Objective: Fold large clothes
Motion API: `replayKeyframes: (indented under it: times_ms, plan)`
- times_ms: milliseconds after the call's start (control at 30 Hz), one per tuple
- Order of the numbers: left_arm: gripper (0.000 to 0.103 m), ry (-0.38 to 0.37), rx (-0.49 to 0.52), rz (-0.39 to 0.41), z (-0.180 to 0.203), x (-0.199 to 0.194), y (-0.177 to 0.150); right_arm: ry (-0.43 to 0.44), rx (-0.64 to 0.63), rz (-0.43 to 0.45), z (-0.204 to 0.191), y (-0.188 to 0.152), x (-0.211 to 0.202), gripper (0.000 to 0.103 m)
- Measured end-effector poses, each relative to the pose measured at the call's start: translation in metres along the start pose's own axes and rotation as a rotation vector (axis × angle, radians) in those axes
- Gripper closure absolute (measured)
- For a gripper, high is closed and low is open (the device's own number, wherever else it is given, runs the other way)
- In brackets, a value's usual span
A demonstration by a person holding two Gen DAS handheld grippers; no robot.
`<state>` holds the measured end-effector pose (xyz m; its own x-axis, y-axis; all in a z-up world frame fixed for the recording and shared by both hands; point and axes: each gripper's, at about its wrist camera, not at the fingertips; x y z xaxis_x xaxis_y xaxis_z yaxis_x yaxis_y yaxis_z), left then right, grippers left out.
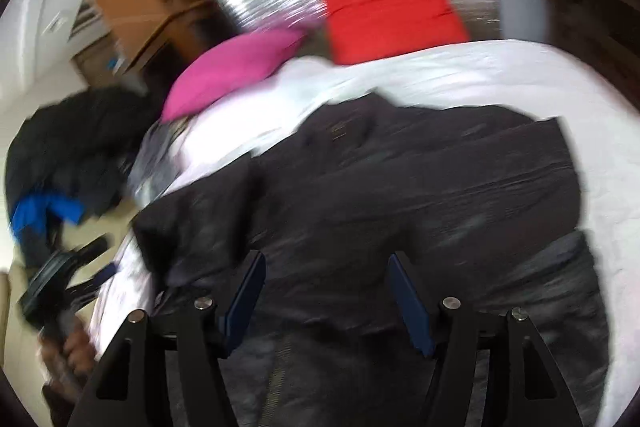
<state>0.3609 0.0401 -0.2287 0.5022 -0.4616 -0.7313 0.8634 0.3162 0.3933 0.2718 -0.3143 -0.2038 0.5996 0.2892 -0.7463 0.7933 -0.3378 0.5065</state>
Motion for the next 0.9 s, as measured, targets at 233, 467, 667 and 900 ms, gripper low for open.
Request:
replayKeyframes:
  times_ms: [233,467,667,900]
  plan:
    - [0.023,0.108,-0.141,0.104,-0.045,-0.025,0.021,0.374,-0.092,-0.162,-0.104,-0.007,0.046,0.035]
    - [0.023,0.243,-0.206,0.143,-0.068,-0.038,0.035,0.444,0.022,-0.314,-0.161,-0.006,0.133,0.035]
    - [0.023,0.3,-0.191,0.192,-0.076,-0.05,0.041,0.364,0.139,-0.313,-0.173,-0.015,0.186,0.045]
    - [0.023,0.299,-0.16,0.18,-0.062,-0.04,0.041,0.378,0.073,-0.162,-0.182,-0.001,0.142,0.09]
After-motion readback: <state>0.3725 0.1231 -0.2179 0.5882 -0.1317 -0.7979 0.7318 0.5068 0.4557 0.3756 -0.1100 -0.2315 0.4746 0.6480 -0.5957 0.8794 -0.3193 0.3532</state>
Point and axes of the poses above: each gripper's, at about its wrist camera, not at the fingertips, and x roughly the way its jaws point, z to its right, y to its top, and after that the axes turned 9 degrees about -z, right-handed
